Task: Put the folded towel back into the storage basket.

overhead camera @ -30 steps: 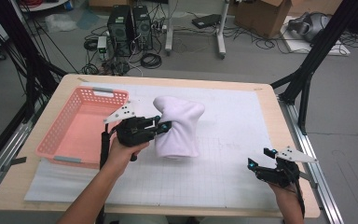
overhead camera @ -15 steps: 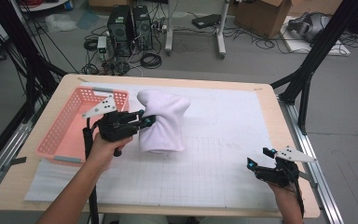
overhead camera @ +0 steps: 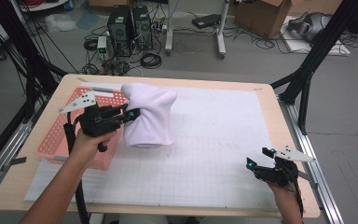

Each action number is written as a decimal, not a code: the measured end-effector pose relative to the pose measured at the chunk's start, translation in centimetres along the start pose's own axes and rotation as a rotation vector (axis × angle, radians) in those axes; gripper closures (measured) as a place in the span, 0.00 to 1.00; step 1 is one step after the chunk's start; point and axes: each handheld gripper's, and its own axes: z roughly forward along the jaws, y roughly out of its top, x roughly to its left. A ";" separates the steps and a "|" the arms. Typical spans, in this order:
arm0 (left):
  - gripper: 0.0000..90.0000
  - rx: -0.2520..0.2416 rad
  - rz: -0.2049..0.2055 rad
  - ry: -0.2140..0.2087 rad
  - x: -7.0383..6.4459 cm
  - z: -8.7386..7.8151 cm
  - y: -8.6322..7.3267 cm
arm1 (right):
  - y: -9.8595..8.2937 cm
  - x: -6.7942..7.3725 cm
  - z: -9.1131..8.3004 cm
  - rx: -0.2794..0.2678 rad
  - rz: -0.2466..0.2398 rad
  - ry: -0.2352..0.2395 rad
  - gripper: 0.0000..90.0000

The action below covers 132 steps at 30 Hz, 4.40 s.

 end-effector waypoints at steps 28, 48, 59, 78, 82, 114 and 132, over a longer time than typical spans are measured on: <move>0.81 -0.073 -0.011 0.090 4.3 -8.8 3.0 | 0.0 0.1 0.2 0.006 -0.002 -0.003 0.23; 0.81 -0.115 -0.059 0.148 7.0 -14.1 2.9 | 0.0 0.4 0.4 0.017 -0.007 -0.004 0.23; 0.81 -0.075 -0.101 0.185 8.9 -15.6 1.4 | 0.1 0.5 0.6 0.024 -0.015 -0.003 0.23; 0.80 0.049 -0.137 0.185 10.9 -15.1 -1.2 | 0.0 0.7 0.8 0.037 -0.019 -0.008 0.23; 0.80 0.074 -0.143 0.182 11.2 -14.8 -1.8 | -0.1 0.7 0.9 0.040 -0.018 -0.008 0.23; 0.44 0.193 -0.322 0.365 13.4 -13.7 -3.1 | -0.1 0.8 1.0 0.044 -0.022 -0.011 0.23; 0.42 0.325 -0.259 0.512 12.0 -12.6 -2.7 | 0.0 0.9 1.0 0.045 -0.023 -0.008 0.23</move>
